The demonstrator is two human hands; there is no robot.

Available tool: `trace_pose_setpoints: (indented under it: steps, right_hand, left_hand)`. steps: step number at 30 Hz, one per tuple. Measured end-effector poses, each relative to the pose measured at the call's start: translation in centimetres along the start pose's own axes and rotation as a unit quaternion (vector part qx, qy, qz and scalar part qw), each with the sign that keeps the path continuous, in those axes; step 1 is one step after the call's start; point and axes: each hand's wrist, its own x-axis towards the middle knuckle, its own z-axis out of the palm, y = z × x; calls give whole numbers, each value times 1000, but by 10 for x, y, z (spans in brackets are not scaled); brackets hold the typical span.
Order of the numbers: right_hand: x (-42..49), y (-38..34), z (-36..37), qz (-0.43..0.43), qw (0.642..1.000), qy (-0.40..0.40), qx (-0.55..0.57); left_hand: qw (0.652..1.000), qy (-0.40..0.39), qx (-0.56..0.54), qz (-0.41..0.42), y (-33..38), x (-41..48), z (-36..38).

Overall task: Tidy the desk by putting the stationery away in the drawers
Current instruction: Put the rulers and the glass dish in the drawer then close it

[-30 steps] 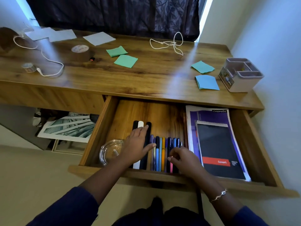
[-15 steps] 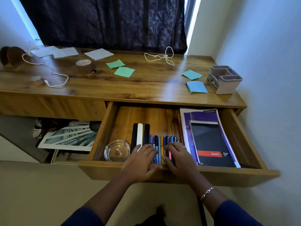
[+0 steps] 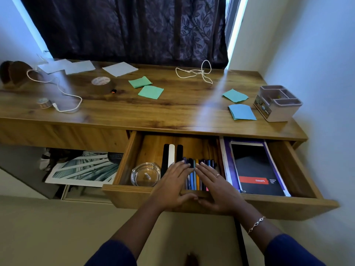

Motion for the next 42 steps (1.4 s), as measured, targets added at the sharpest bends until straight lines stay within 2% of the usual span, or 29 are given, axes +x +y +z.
trace_pose_setpoints:
  steps: [4,14,24,32,35,38,42]
  right_hand:
    - [26,18,-2,23,994,21,-106]
    - [95,62,-8,72,984,22,-158]
    - [164,77,-11,36,971,149,-180]
    - [185,77,-17,31,967,154,-203]
    - [186,76,-20,39,973,133,-183]
    - [186,76,-21,51,977,98,-182]
    - [185,77,-23,53,981,62,-174]
  left_hand:
    - [1000,5,15,10,-12,26,-2]
    - [997,-2,72,-17,-46,100,-11]
    - [981,41,180,-67,-56,145,-27]
    - [977,76,182,-76,-67,164,-26]
    - [976,94,180,-71,-71,164,-21]
    - [977,68,178,-91,-67,163,-29]
    - [990,30,107,-91,-74,165,-43]
